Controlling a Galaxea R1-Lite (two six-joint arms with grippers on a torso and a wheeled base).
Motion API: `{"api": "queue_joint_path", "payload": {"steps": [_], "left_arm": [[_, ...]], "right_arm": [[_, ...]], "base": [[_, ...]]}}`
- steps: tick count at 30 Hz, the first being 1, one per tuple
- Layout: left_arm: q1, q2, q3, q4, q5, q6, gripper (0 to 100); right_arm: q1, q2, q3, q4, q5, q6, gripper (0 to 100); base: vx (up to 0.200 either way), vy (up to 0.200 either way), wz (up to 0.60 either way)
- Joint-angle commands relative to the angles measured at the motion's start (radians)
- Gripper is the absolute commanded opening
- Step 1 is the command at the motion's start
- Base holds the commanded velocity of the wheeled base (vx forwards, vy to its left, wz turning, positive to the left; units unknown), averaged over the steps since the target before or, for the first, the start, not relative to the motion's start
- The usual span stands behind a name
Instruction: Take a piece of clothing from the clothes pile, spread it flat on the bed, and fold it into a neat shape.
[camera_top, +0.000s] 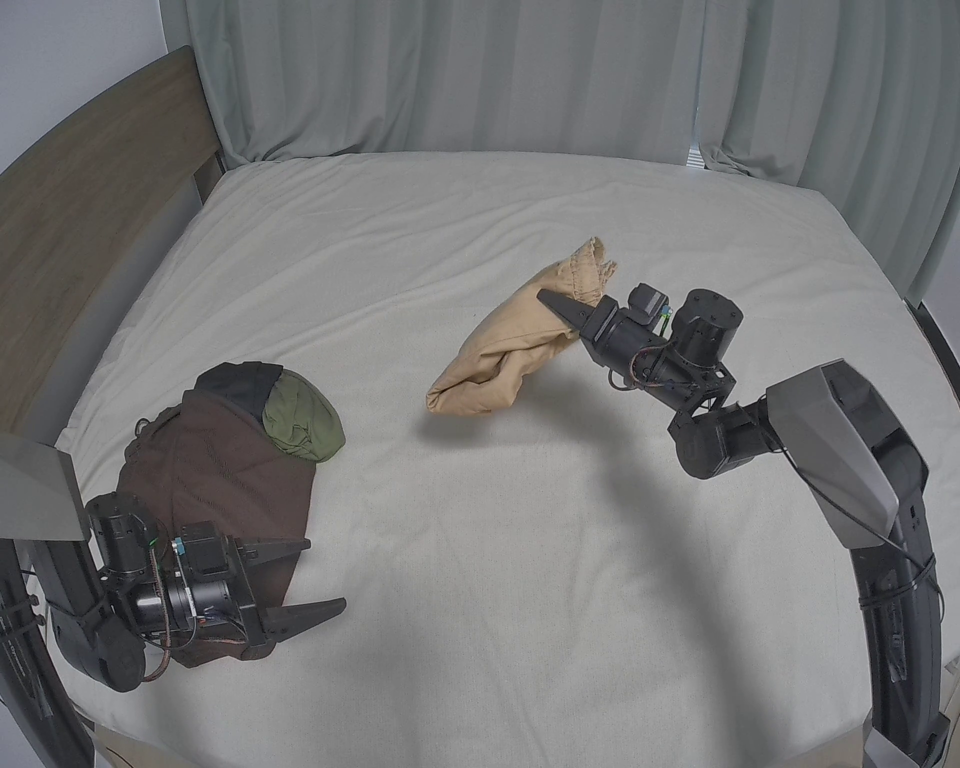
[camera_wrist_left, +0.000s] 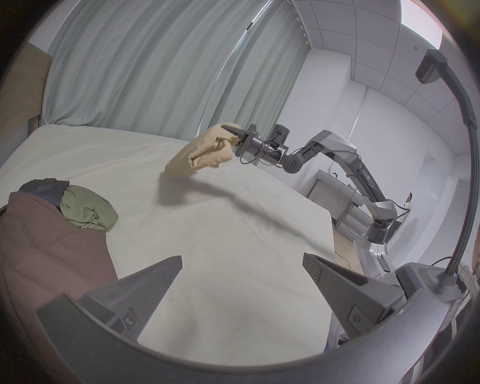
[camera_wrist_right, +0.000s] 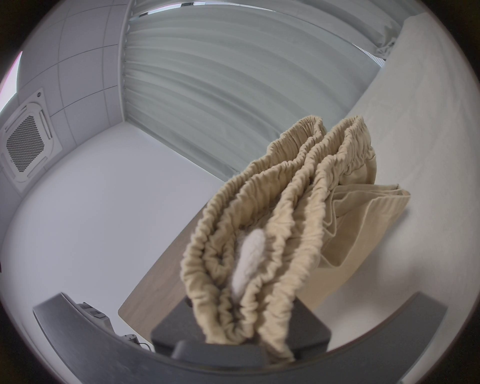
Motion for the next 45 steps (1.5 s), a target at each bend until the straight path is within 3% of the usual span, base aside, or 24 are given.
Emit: {"api": "queue_joint_path", "payload": {"steps": [1, 8, 16, 26, 27, 40, 42, 45], "left_arm": [[0.004, -0.001, -0.016, 0.0, -0.001, -0.004, 100], [0.001, -0.001, -0.01, 0.0, -0.007, -0.003, 100], [0.0, 0.007, -0.01, 0.0, -0.007, -0.001, 100], [-0.005, 0.007, -0.01, 0.0, -0.007, -0.001, 100], [-0.005, 0.008, -0.01, 0.0, -0.006, -0.001, 100], [-0.005, 0.005, -0.01, 0.0, -0.007, -0.001, 100], [-0.005, -0.001, -0.01, 0.0, -0.006, -0.003, 100], [-0.005, -0.002, -0.013, 0.0, -0.007, -0.003, 100]], "right_arm": [[-0.014, 0.133, -0.063, 0.023, -0.004, -0.003, 0], [-0.043, 0.176, 0.034, -0.015, -0.005, -0.014, 0], [-0.043, 0.149, 0.346, -0.205, -0.007, -0.051, 0], [-0.041, 0.184, 0.405, -0.287, -0.011, -0.053, 0], [-0.041, 0.184, 0.405, -0.287, -0.011, -0.053, 100], [-0.046, 0.116, 0.541, -0.325, -0.011, -0.091, 100], [-0.026, 0.02, 0.701, -0.319, -0.01, -0.102, 100], [0.003, -0.026, 0.796, -0.324, -0.01, -0.126, 100]], "base": [[0.0, 0.0, 0.0], [0.0, 0.0, 0.0], [0.0, 0.0, 0.0], [0.0, 0.0, 0.0], [0.0, 0.0, 0.0], [0.0, 0.0, 0.0], [0.0, 0.0, 0.0], [0.0, 0.0, 0.0]]}}
